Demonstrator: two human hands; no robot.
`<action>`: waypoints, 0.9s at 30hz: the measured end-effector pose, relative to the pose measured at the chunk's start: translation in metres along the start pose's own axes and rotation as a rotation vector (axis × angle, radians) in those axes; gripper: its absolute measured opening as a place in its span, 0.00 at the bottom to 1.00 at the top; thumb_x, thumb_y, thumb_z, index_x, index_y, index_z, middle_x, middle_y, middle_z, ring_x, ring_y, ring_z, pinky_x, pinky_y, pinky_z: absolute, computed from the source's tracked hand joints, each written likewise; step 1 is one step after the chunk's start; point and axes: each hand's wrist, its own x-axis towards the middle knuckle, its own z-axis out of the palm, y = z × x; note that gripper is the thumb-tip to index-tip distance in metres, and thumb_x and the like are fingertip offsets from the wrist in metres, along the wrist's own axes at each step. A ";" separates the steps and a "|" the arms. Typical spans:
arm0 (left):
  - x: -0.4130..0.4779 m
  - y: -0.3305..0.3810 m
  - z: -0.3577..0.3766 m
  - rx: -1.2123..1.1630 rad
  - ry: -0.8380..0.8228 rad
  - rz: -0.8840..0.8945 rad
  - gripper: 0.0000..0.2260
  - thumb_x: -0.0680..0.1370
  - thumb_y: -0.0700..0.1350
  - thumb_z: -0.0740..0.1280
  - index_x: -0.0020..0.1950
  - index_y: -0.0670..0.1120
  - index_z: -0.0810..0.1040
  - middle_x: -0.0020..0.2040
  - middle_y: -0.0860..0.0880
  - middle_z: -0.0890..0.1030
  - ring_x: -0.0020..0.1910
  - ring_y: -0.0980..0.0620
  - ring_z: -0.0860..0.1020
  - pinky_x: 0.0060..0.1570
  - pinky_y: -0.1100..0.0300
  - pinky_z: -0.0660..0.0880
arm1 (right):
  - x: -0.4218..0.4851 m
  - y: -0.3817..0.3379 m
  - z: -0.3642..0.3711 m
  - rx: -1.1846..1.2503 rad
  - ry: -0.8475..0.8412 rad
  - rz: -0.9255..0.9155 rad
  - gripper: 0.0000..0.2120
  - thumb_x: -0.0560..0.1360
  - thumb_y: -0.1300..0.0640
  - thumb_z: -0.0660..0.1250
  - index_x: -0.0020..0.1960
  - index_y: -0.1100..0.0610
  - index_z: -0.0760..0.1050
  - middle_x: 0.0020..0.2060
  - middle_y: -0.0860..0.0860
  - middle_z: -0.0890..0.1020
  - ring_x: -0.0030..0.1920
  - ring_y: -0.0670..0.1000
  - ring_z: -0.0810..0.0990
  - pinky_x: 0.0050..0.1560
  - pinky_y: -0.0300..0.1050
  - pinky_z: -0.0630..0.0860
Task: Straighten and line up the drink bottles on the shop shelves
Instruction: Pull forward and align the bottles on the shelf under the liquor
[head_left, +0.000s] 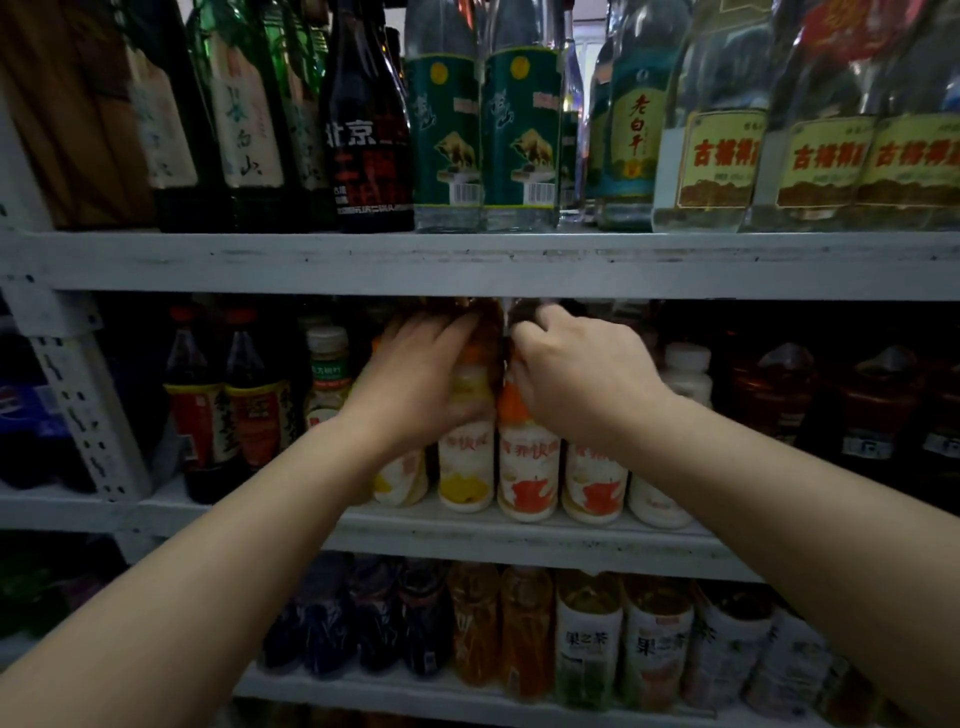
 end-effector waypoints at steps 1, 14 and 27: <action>-0.006 -0.012 -0.004 -0.052 0.067 -0.045 0.37 0.67 0.56 0.73 0.73 0.51 0.64 0.67 0.46 0.72 0.66 0.44 0.69 0.66 0.49 0.65 | 0.003 -0.007 0.000 0.017 0.010 -0.033 0.08 0.75 0.51 0.61 0.46 0.55 0.73 0.41 0.53 0.74 0.34 0.59 0.76 0.26 0.41 0.54; -0.006 -0.056 -0.032 0.004 -0.106 -0.195 0.17 0.73 0.51 0.62 0.61 0.53 0.74 0.55 0.47 0.79 0.50 0.43 0.78 0.45 0.49 0.78 | 0.071 -0.070 0.026 0.101 -0.368 0.144 0.05 0.74 0.57 0.62 0.50 0.54 0.74 0.35 0.50 0.72 0.33 0.54 0.73 0.34 0.48 0.72; -0.001 -0.070 -0.032 -0.380 -0.113 -0.227 0.12 0.70 0.48 0.73 0.52 0.50 0.81 0.47 0.51 0.83 0.46 0.53 0.80 0.38 0.64 0.72 | 0.100 -0.083 0.033 0.607 -0.470 0.348 0.06 0.75 0.52 0.64 0.46 0.54 0.77 0.37 0.53 0.80 0.34 0.52 0.80 0.29 0.43 0.77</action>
